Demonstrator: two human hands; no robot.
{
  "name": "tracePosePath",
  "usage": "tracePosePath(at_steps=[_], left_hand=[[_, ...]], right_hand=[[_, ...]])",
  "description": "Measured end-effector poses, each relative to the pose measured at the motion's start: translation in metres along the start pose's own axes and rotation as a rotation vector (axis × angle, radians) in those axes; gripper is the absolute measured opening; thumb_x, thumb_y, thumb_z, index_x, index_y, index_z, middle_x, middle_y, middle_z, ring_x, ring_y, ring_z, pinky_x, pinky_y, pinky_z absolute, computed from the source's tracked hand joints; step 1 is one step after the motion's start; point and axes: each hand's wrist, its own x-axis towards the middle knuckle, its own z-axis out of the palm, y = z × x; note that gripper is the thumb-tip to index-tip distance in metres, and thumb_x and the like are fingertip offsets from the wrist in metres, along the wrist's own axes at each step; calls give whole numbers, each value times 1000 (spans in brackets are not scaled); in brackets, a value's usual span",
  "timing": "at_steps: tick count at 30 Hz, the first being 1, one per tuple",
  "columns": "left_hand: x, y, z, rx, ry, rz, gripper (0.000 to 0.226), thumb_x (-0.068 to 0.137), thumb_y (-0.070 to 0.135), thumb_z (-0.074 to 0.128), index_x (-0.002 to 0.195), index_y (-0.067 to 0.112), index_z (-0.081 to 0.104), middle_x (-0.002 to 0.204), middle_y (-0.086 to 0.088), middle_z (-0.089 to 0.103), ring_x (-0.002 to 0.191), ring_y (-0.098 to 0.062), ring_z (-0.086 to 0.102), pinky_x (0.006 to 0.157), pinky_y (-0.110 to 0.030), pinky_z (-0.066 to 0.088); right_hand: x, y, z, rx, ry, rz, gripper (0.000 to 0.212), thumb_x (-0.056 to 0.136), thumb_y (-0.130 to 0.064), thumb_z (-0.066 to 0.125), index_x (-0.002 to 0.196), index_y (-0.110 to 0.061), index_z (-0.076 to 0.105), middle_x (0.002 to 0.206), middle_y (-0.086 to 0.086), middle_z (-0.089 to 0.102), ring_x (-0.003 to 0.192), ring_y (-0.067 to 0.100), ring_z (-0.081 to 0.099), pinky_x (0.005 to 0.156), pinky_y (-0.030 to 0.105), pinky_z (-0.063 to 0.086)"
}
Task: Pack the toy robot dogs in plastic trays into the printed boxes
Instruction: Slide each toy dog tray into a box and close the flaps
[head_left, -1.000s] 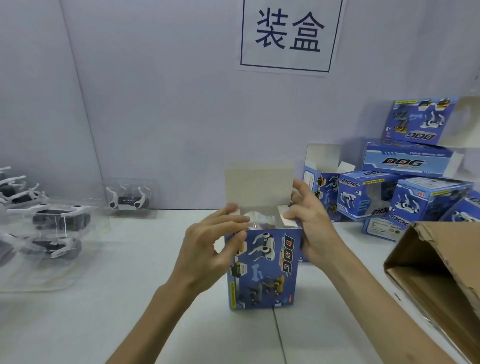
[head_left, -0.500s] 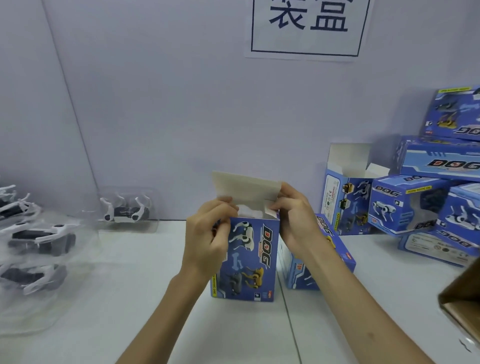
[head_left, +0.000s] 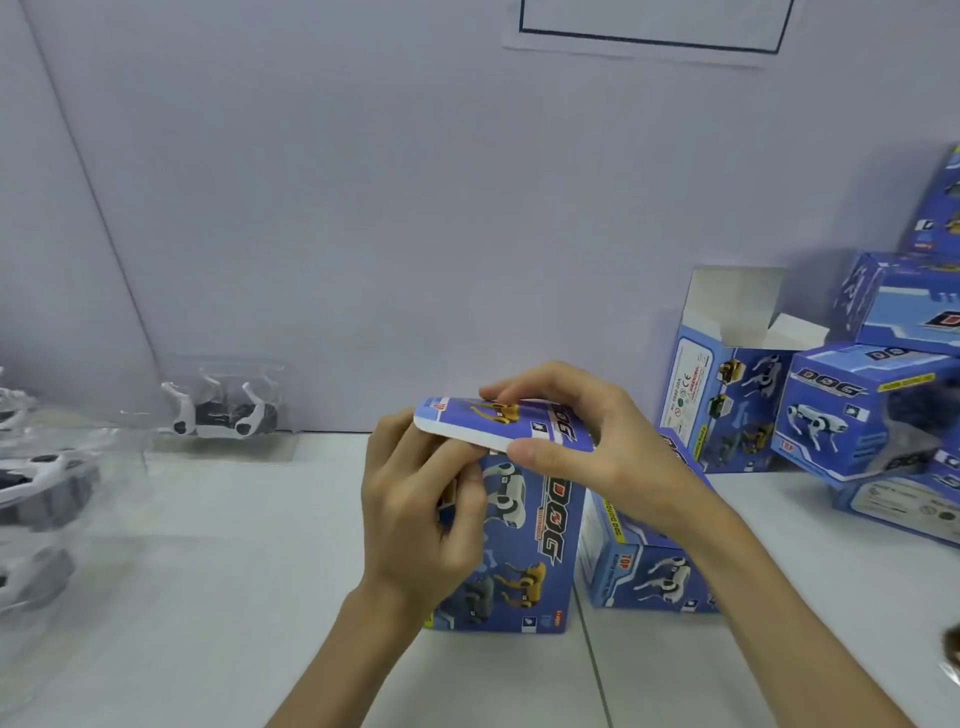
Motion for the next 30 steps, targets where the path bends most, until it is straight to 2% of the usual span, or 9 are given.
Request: tracePosePath(at_steps=[2,6,9,12,17,21,24,27,30], left_hand=[[-1,0,-1,-23,9,-21,27,88,8,49,95,7,74,105,1,68,95,-13,52,84,-24,43],[-4,-1,0,-77,53,-73,15,91,11,54,98,14,66,115,-3,57,97,-23,62,81,-26,50],[-9,2,3,28,101,-34,18,91,13,55,104,20,65,121,-7,52,109,-19,54,96,-21,40],[-12,6,3,127,141,-5,23,90,14,57,108,25,65,121,-7,46,115,-18,47,96,-32,39],[-14,7,1,163,150,16,16,90,16,55,102,23,63,118,-4,48,110,-19,47,94,-34,36],[-17,13,2,194,154,26,13,92,19,51,101,23,60,113,1,50,113,-12,42,96,-33,32],[-14,12,-2,269,174,54,15,91,20,51,100,26,61,112,-1,48,106,-19,46,97,-33,28],[-8,10,-5,308,184,97,17,88,18,52,98,28,62,111,-2,47,104,-24,46,97,-36,28],[-10,15,-2,246,153,69,16,86,18,54,99,24,61,111,-2,48,110,-18,45,97,-34,30]], right_hand=[[1,-2,0,-44,32,-3,34,82,-23,78,115,-20,70,116,-7,72,110,13,68,88,25,55],[1,-3,3,-7,102,-32,25,88,-25,68,111,-24,75,111,-10,74,105,7,69,80,17,55],[1,-3,3,-10,86,-44,26,88,-25,66,113,-22,75,114,-10,73,111,7,66,81,19,55],[1,0,2,-26,86,-57,26,88,-24,66,112,-20,75,117,-10,73,117,6,63,86,18,53],[-1,4,4,14,43,-39,23,89,-23,70,110,-19,77,120,-8,71,123,11,59,90,27,56],[-4,2,2,49,22,-19,23,86,-19,68,106,-21,78,120,-8,71,124,12,59,85,25,57],[-6,1,2,2,11,7,23,86,-24,73,108,-21,78,121,-11,70,127,9,55,88,30,58],[-6,-1,4,-32,28,13,27,84,-26,68,109,-22,78,120,-13,70,127,7,54,86,25,57],[-6,-3,7,-98,35,-10,22,90,-15,70,107,-26,78,119,-16,70,126,3,54,85,17,53]])
